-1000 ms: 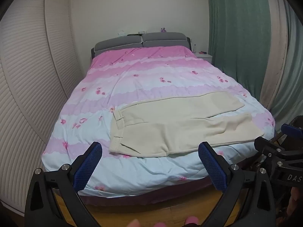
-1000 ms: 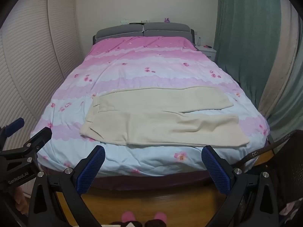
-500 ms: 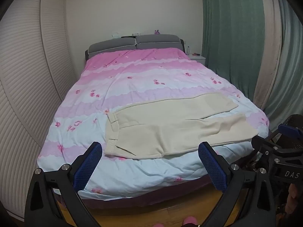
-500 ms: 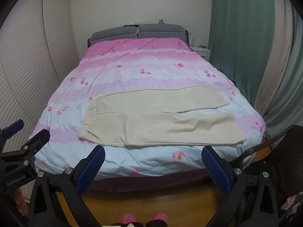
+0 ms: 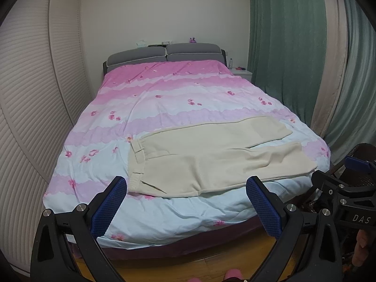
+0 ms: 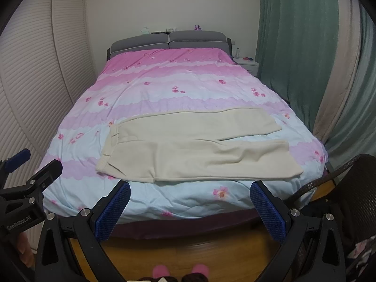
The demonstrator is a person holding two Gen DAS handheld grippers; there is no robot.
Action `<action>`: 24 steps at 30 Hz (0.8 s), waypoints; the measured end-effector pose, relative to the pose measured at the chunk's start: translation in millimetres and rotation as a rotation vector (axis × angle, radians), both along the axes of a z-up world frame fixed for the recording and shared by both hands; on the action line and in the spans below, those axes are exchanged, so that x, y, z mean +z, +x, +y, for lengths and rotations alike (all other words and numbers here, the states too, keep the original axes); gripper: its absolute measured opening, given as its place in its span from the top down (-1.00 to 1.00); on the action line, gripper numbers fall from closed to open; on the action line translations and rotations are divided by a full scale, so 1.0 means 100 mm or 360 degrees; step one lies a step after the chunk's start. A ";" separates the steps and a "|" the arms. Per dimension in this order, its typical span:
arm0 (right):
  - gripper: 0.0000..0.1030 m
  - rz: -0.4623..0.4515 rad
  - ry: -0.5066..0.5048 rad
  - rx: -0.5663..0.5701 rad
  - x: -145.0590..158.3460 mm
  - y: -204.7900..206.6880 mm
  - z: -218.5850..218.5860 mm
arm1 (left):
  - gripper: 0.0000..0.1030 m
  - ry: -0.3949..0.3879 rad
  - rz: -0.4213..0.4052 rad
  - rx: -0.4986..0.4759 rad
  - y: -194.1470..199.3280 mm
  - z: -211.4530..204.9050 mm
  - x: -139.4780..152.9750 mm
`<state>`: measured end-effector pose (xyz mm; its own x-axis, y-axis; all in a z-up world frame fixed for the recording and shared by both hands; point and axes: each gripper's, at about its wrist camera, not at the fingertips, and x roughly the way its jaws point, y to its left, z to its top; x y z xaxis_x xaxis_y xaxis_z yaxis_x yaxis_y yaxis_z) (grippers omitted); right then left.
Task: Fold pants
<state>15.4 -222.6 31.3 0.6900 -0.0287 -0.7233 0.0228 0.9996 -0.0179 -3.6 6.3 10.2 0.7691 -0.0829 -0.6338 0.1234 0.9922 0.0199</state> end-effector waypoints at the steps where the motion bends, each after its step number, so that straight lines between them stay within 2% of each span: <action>1: -0.99 0.0000 0.0002 -0.0001 0.00 0.00 0.00 | -1.00 -0.0004 0.0002 -0.0003 0.00 0.00 0.00; 24: -0.99 -0.0004 -0.0019 -0.0035 0.00 -0.03 0.10 | -1.00 -0.0020 -0.0007 -0.0043 0.02 0.08 -0.02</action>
<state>12.5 -213.0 31.7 0.6908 -0.0527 -0.7211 0.0451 0.9985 -0.0298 -1.9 14.5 8.5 0.7693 -0.1118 -0.6290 0.1504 0.9886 0.0082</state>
